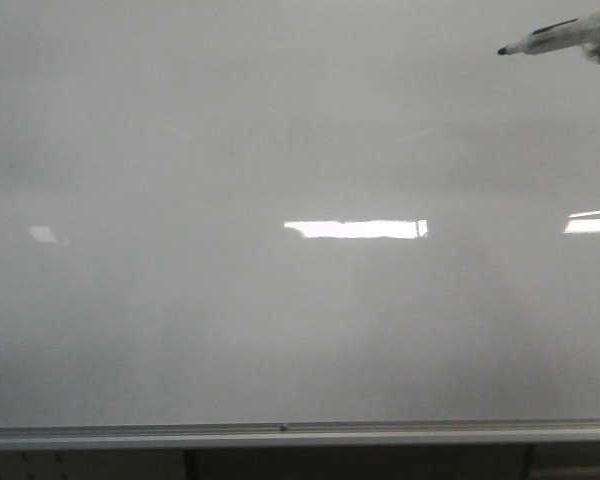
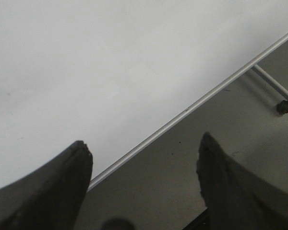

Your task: Write number 2 on whiteboard

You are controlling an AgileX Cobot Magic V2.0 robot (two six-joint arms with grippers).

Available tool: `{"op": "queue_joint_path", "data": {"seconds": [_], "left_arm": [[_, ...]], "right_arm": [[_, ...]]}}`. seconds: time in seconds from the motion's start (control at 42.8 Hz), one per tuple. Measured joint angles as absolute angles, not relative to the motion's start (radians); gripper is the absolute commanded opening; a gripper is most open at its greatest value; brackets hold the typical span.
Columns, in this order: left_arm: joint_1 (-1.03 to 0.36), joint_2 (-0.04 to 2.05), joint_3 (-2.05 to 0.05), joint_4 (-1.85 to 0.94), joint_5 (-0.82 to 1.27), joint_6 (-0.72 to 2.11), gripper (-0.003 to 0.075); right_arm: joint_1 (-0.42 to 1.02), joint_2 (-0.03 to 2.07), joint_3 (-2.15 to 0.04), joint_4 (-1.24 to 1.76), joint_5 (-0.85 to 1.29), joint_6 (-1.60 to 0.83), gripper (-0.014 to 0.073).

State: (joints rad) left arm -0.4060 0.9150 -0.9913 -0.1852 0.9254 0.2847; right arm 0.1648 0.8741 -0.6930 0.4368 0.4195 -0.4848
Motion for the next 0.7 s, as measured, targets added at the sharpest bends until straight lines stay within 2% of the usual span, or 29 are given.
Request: {"op": "queue_joint_path", "data": {"seconds": [0.7], "left_arm": [[-0.406,0.915,-0.991,-0.185,0.924,0.285,0.046]], "right_arm": [[0.165,1.273,-0.923,0.438,0.214,-0.528,0.0054]]}}
